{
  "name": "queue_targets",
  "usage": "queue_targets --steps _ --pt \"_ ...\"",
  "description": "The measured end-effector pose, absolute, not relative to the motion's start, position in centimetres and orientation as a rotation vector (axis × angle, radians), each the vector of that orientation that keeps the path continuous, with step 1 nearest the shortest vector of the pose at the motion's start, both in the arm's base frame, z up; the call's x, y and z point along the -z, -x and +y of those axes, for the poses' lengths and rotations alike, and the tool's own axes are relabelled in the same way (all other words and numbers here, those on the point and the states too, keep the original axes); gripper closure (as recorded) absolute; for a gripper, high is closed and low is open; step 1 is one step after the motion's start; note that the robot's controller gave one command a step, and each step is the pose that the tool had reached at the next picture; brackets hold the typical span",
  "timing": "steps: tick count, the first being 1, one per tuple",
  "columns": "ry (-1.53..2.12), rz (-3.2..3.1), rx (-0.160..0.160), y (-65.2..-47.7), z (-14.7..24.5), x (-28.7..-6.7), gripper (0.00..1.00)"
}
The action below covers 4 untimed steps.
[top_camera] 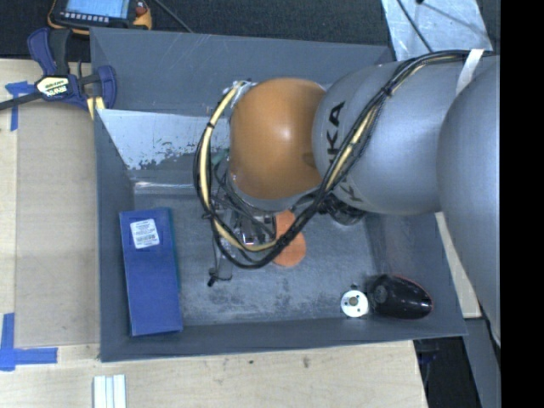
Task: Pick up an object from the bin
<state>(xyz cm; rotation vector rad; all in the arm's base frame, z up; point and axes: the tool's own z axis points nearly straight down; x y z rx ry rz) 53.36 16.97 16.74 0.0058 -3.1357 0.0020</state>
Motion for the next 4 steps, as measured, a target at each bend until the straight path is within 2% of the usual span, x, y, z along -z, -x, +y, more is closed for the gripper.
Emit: queue_targets --steps 1,2,3,4 --pt "-0.001 -3.144 0.001 -53.5 16.9 -17.2 0.00" --pt "0.000 -3.143 0.003 -54.9 13.7 -16.0 0.00" --pt "-0.090 -3.140 0.000 -55.8 7.2 -15.9 0.00" --pt "-0.097 -3.145 -0.005 -57.1 4.6 -14.9 0.00"
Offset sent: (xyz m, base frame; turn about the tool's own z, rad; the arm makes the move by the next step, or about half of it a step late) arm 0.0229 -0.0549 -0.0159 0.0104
